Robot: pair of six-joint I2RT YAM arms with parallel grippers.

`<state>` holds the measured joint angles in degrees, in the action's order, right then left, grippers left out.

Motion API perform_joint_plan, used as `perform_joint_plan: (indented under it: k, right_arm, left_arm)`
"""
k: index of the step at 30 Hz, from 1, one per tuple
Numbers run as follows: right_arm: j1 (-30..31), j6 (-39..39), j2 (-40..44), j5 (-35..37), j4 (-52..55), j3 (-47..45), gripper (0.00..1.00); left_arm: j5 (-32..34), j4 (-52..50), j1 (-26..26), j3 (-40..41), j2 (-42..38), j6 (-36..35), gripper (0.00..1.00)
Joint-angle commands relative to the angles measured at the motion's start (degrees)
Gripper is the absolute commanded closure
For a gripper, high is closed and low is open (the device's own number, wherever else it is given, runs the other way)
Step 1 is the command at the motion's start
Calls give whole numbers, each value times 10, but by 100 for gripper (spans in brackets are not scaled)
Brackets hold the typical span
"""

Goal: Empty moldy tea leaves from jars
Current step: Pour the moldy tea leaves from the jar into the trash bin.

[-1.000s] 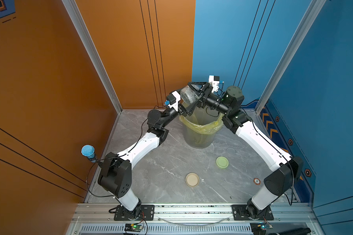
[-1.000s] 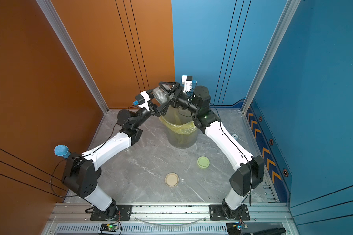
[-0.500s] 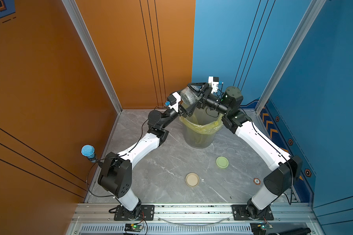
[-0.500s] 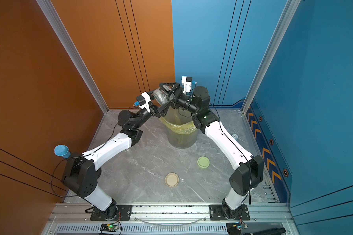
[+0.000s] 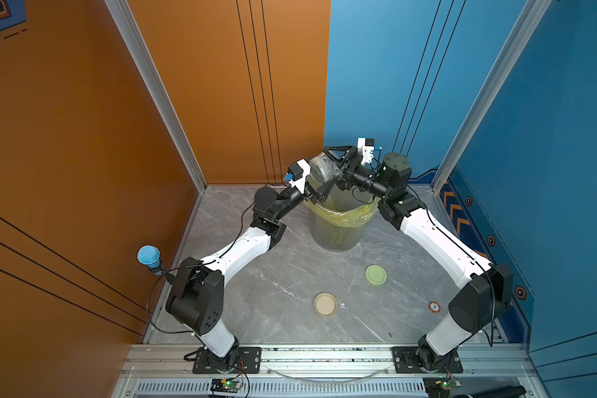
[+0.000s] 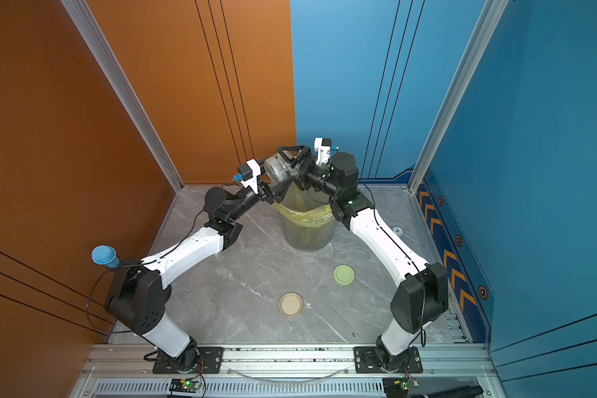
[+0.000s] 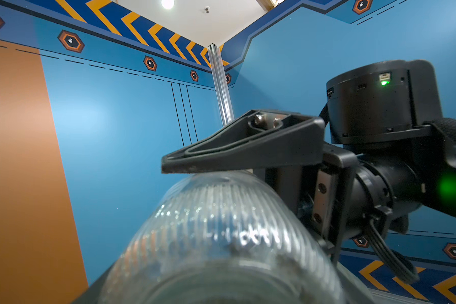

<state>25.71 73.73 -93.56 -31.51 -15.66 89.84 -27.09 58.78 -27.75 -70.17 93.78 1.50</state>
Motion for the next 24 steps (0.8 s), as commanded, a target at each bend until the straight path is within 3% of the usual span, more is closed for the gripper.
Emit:
perform_joint_plan:
  k: [1,8,16,24]
  right_arm:
    - [-19,-12,33,1,-9,-26,0]
    - [-62,-14,73,-3,-2,-62,0]
    - [-132,-69,132,-9,72,-83,0]
    - [-188,-174,150,-14,212,-58,0]
  left_arm:
    - [2,29,3,-2,-20,0,47]
    - [-8,-43,6,-7,-33,-9,47]
    - [-18,-296,9,-56,-71,-45,47]
    - [9,-603,-2,-191,-60,-112,48]
